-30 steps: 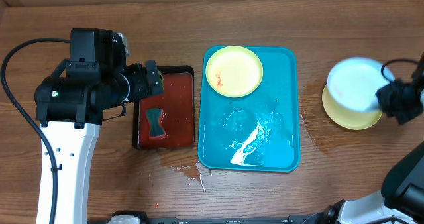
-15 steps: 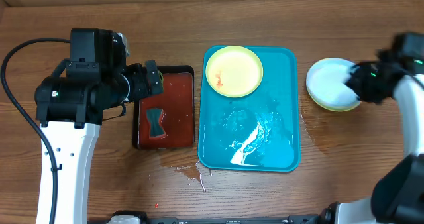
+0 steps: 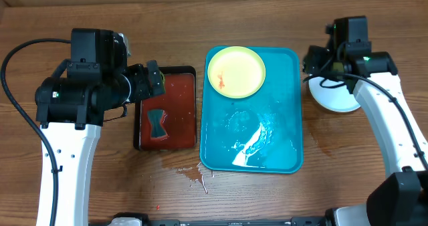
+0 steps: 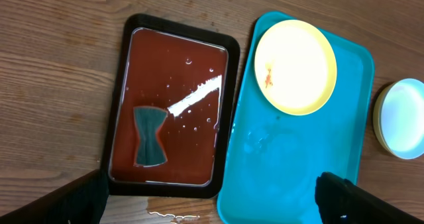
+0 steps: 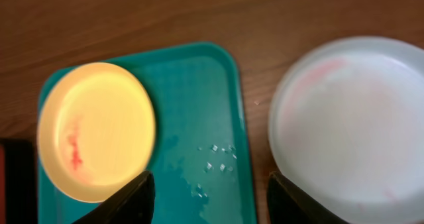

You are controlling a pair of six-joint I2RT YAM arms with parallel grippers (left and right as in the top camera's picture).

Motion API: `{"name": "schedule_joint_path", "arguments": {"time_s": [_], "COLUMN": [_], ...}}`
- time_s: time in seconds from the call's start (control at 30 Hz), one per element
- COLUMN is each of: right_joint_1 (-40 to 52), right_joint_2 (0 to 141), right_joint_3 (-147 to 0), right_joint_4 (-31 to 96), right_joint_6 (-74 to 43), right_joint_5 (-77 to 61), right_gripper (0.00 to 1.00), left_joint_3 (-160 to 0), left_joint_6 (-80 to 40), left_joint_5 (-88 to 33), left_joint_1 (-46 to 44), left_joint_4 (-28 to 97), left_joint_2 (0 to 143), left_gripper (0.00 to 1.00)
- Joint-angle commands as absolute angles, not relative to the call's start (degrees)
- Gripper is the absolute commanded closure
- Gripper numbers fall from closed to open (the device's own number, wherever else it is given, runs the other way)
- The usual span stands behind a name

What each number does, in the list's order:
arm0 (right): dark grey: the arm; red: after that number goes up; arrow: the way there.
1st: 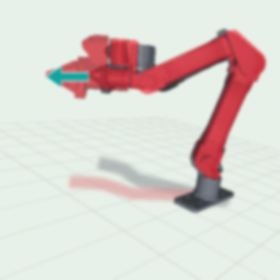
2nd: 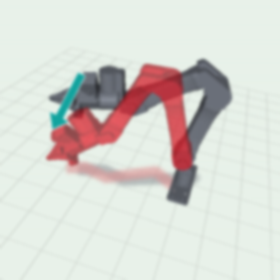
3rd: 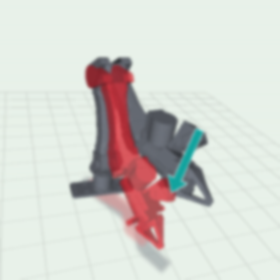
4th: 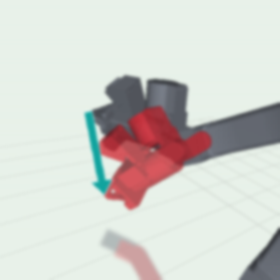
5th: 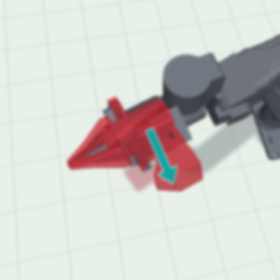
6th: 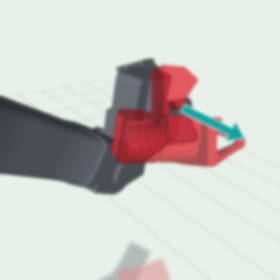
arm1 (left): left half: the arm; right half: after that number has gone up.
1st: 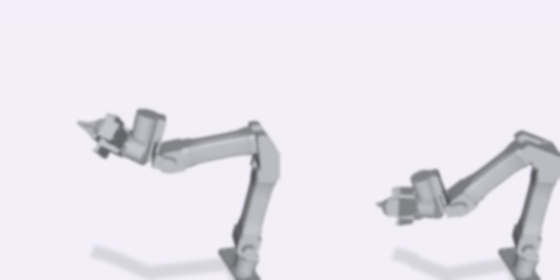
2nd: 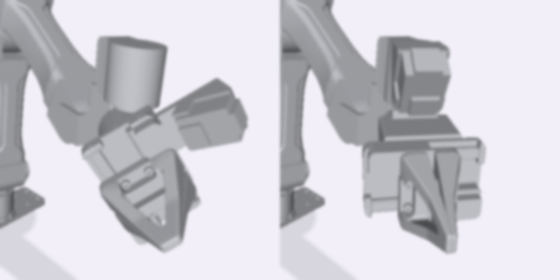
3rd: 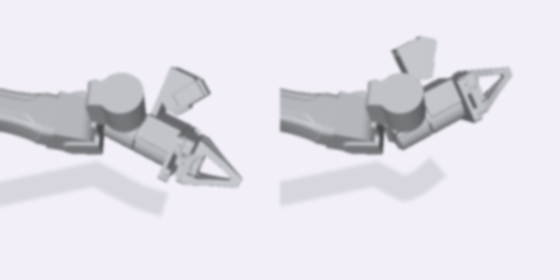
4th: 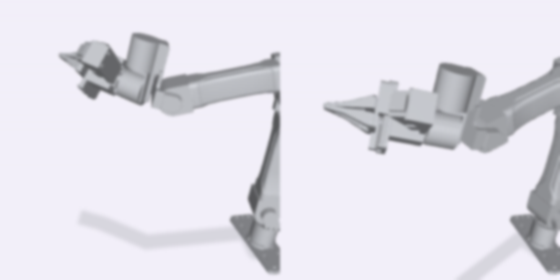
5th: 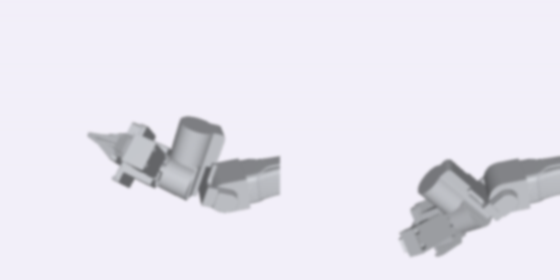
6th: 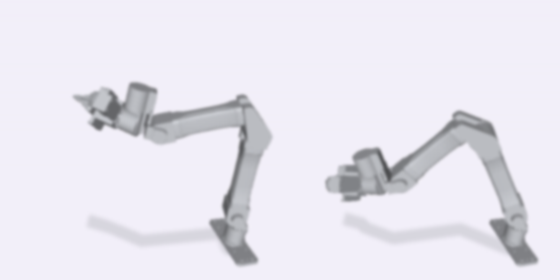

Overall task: Clean dirty plates on tray and stack at the side
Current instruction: 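Drag the remaining yellow plate down to the tray center with the right gripper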

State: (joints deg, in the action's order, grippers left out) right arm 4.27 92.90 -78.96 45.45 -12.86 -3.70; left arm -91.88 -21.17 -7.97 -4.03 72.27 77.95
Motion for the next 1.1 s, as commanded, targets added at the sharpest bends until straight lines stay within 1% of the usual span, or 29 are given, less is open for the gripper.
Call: {"name": "schedule_joint_path", "arguments": {"time_s": [0.0, 0.4, 0.53, 0.63, 0.67, 0.7, 0.73, 0.9, 1.07], "right_joint_1": [6.1, 14.7, 16.4, 16.4, 16.3, 16.0, 15.7, 13.8, 13.3], "right_joint_2": [96.1, 113.4, 116.9, 118.2, 118.2, 118.2, 117.9, 113.3, 102.6], "right_joint_3": [-78.8, -78.8, -78.8, -78.8, -78.8, -78.8, -78.9, -79.7, -79.7], "right_joint_4": [42.7, 31.2, 28.5, 28.4, 28.8, 29.1, 29.6, 35.6, 44.4], "right_joint_6": [-8.9, -8.5, -8.6, -9.5, -10.5, -11.9, -12.7, -18.3, -19.6], "right_joint_5": [-7.6, -7.1, -3.1, -0.4, 0.4, 0.7, 0.5, 0.4, 0.3], "right_gripper": [0.44, 0.45, 0.56, 0.71, 0.78, 0.9, 0.96, 0.96, 0.96], "left_joint_3": [-92.7, -92.7, -92.7, -92.7, -92.7, -92.7, -92.7, -92.7, -92.7], "left_joint_6": [-20.8, -20.8, -20.8, -20.8, -20.8, -20.8, -20.8, -20.8, -20.8], "left_joint_5": [-8.4, -8.4, -8.4, -8.4, -8.4, -8.4, -8.4, -8.4, -8.4], "left_joint_1": [-4.1, -4.1, -4.1, -4.1, -4.1, -4.1, -4.1, -4.1, -4.1], "left_joint_4": [72.2, 72.2, 72.2, 72.2, 72.2, 72.2, 72.2, 72.2, 72.2], "left_joint_2": [77.6, 77.6, 77.6, 77.6, 77.6, 77.6, 77.6, 77.6, 77.6], "left_gripper": [0.0, 0.0, 0.0, 0.0, 0.0, 0.0, 0.0, 0.0, 0.0]}}
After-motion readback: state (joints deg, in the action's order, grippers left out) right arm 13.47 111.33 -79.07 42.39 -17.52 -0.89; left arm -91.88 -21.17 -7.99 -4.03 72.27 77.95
